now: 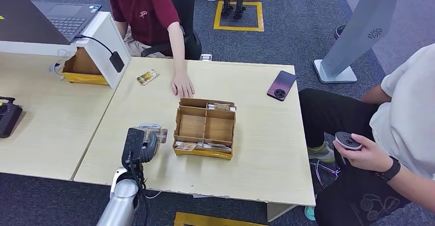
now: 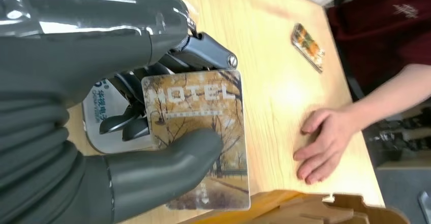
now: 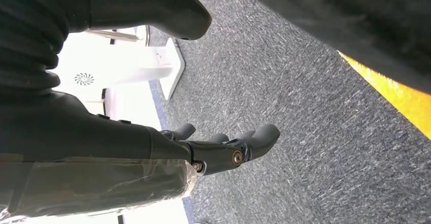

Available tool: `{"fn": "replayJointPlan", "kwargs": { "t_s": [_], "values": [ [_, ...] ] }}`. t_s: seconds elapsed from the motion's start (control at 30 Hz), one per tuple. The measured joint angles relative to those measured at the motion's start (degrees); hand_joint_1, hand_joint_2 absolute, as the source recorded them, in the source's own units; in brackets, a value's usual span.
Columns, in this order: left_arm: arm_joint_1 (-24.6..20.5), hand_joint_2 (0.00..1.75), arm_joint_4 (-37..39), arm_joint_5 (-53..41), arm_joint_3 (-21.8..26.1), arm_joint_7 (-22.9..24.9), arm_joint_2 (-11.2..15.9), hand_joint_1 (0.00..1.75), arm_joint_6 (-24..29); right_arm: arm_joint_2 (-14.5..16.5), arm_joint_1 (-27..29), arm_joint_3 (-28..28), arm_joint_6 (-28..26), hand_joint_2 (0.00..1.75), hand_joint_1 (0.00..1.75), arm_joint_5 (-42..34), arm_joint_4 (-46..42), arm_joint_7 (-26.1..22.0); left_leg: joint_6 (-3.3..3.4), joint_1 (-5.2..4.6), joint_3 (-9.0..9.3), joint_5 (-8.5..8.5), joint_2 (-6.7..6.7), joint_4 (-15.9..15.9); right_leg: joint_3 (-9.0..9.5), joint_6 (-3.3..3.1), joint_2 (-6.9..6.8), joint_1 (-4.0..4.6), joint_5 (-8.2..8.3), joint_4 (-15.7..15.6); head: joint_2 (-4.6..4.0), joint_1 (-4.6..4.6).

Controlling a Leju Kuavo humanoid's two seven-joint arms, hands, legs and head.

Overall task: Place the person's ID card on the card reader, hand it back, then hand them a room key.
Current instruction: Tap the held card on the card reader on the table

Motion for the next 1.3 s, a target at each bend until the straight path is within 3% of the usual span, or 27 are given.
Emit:
{"fn": "replayJointPlan", "kwargs": {
  "t_s": [0.27, 0.67, 0.83, 1.03, 1.3],
  "values": [
    [-4.66, 1.75, 5.35, 8.22, -1.17, 0.40, -0.25, 1.75, -0.64, 0.34, -0.01, -0.31, -0.10, 1.75, 0.00, 0.07, 0.00, 0.23, 0.00, 0.00, 0.01, 0.00, 0.01, 0.00, -0.01, 0.00, 0.01, 0.00, 0.01, 0.01, 0.00, 0.00],
    [-6.40, 1.75, 7.82, 8.68, -1.89, 0.16, -0.24, 1.75, 0.17, 0.34, -0.02, -1.41, 0.01, 1.75, 0.00, 0.05, 0.00, 0.19, 0.00, 0.00, -0.01, 0.00, 0.01, 0.00, -0.01, 0.00, 0.01, 0.00, 0.00, 0.00, 0.00, 0.00],
    [-6.74, 1.75, 8.00, 9.31, -1.83, 0.07, 0.10, 1.75, 2.96, 0.78, 0.03, -1.16, -0.35, 1.75, 0.00, 0.07, -0.01, 0.86, 0.00, 0.02, -0.02, 0.00, 0.02, -0.01, 0.00, 0.00, 0.01, 0.01, 0.00, 0.02, 0.00, 0.01],
    [-5.97, 1.75, 7.98, 11.60, 0.67, -0.72, 2.25, 1.75, 5.97, 4.41, 0.16, 2.14, -2.36, 1.75, 0.00, 0.07, -0.01, 3.99, -0.03, 0.10, -0.03, 0.02, 0.01, -0.04, -0.03, -0.05, 0.01, 0.08, -0.03, 0.04, 0.00, -0.12],
    [-5.66, 1.75, 7.98, 11.59, 4.17, -2.10, 3.55, 1.75, 5.74, 4.69, 0.18, 3.21, -2.22, 1.75, 0.00, 0.07, -0.02, 3.76, -0.04, 0.10, -0.06, 0.02, -0.01, -0.04, -0.02, -0.07, 0.00, 0.13, -0.04, 0.03, 0.00, -0.14]
  ]
}}
